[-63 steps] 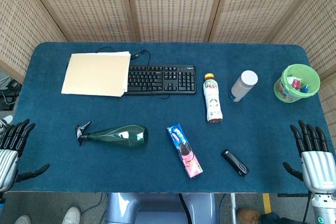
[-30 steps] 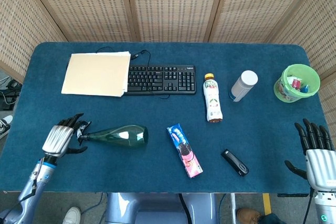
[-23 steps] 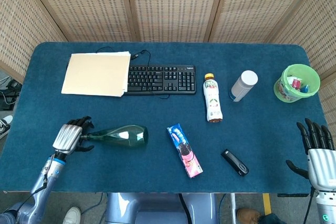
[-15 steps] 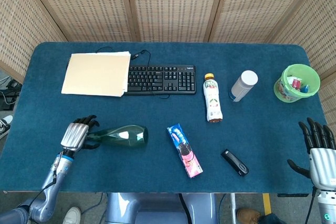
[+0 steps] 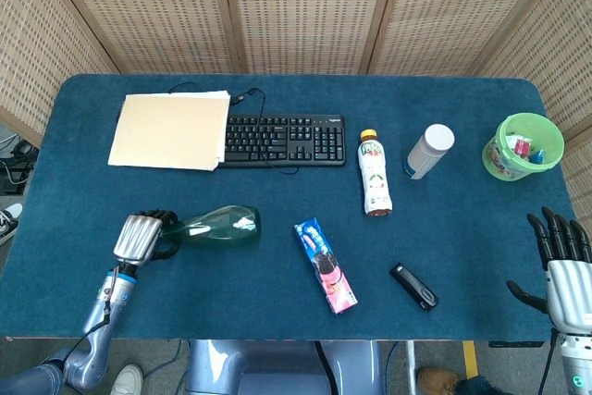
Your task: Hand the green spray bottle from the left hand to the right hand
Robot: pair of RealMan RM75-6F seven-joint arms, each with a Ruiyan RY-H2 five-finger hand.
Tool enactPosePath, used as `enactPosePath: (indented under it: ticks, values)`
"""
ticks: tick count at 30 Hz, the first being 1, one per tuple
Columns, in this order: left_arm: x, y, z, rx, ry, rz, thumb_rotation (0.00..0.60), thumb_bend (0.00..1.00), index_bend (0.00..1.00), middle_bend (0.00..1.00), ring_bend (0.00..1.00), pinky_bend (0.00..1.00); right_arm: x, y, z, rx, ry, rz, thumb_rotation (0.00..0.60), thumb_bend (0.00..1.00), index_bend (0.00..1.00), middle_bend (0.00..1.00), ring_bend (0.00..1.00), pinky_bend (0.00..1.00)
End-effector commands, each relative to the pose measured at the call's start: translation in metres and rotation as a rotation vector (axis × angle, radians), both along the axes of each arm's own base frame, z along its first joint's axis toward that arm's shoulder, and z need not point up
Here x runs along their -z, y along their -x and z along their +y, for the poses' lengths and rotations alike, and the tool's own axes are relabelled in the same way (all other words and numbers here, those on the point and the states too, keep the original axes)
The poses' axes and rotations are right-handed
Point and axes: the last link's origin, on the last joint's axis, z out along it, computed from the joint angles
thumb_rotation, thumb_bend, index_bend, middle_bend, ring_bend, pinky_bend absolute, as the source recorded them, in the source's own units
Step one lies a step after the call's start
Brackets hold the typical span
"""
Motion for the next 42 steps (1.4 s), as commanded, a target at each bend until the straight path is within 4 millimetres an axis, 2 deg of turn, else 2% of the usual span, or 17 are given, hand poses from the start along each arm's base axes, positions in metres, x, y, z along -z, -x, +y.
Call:
enactPosePath:
  ticks: [1, 4, 8, 10, 12, 14, 17, 22, 23, 28, 33, 35, 42]
  values:
    - [-0.004, -0.001, 0.001, 0.009, -0.012, -0.010, 0.600, 0.59, 0.66, 0.52, 0.49, 0.54, 0.001, 0.000, 0.000, 0.000, -0.002, 0.002, 0.600, 0.00, 0.00, 0.00, 0.00, 0.00]
    - [-0.014, -0.004, 0.003, 0.036, -0.036, -0.041, 0.600, 0.59, 0.67, 0.53, 0.50, 0.54, 0.003, -0.001, 0.000, -0.002, -0.007, 0.009, 0.600, 0.00, 0.00, 0.00, 0.00, 0.00]
    - [-0.034, -0.018, 0.010, 0.095, -0.054, -0.114, 0.600, 0.59, 0.67, 0.53, 0.50, 0.54, 0.010, -0.005, -0.002, -0.012, -0.031, 0.026, 0.600, 0.00, 0.00, 0.00, 0.00, 0.00]
    - [-0.040, -0.030, 0.014, 0.121, -0.034, -0.150, 0.600, 0.59, 0.67, 0.53, 0.50, 0.54, 0.013, -0.009, -0.006, -0.023, -0.042, 0.043, 0.600, 0.00, 0.00, 0.00, 0.00, 0.00]
    - [-0.045, -0.052, 0.023, 0.175, -0.025, -0.158, 0.600, 0.59, 0.67, 0.53, 0.50, 0.54, 0.014, -0.019, -0.014, -0.062, -0.059, 0.066, 0.600, 0.00, 0.00, 0.00, 0.00, 0.00]
    - [-0.044, -0.075, 0.029, 0.194, 0.000, -0.178, 0.600, 0.59, 0.67, 0.53, 0.50, 0.54, 0.015, -0.030, -0.026, -0.117, -0.081, 0.079, 0.600, 0.00, 0.00, 0.00, 0.00, 0.00]
    - [-0.042, -0.097, 0.035, 0.210, 0.018, -0.193, 0.600, 0.59, 0.67, 0.53, 0.50, 0.54, 0.016, -0.038, -0.038, -0.156, -0.100, 0.083, 0.600, 0.00, 0.00, 0.00, 0.00, 0.00]
    - [-0.027, -0.156, 0.049, 0.231, 0.079, -0.259, 0.600, 0.59, 0.67, 0.53, 0.50, 0.54, 0.015, -0.060, -0.062, -0.207, -0.152, 0.097, 0.600, 0.00, 0.00, 0.00, 0.00, 0.00]
    - [-0.020, -0.180, 0.052, 0.246, 0.104, -0.293, 0.600, 0.59, 0.67, 0.53, 0.50, 0.54, 0.015, -0.068, -0.068, -0.221, -0.169, 0.102, 0.600, 0.00, 0.00, 0.00, 0.00, 0.00]
    - [0.001, -0.230, 0.058, 0.250, 0.144, -0.325, 0.600, 0.59, 0.67, 0.53, 0.50, 0.54, 0.018, -0.087, -0.078, -0.223, -0.232, 0.093, 0.600, 0.00, 0.00, 0.00, 0.00, 0.00]
    - [0.016, -0.256, 0.059, 0.245, 0.165, -0.340, 0.600, 0.59, 0.67, 0.53, 0.50, 0.54, 0.024, -0.098, -0.083, -0.240, -0.285, 0.105, 0.600, 0.00, 0.00, 0.00, 0.00, 0.00]
    - [0.027, -0.276, 0.058, 0.242, 0.183, -0.364, 0.600, 0.59, 0.67, 0.53, 0.50, 0.54, 0.029, -0.107, -0.092, -0.269, -0.302, 0.121, 0.600, 0.00, 0.00, 0.00, 0.00, 0.00]
    - [0.051, -0.301, 0.054, 0.212, 0.201, -0.391, 0.600, 0.59, 0.67, 0.53, 0.50, 0.54, 0.031, -0.120, -0.112, -0.275, -0.288, 0.135, 0.600, 0.00, 0.00, 0.00, 0.00, 0.00]
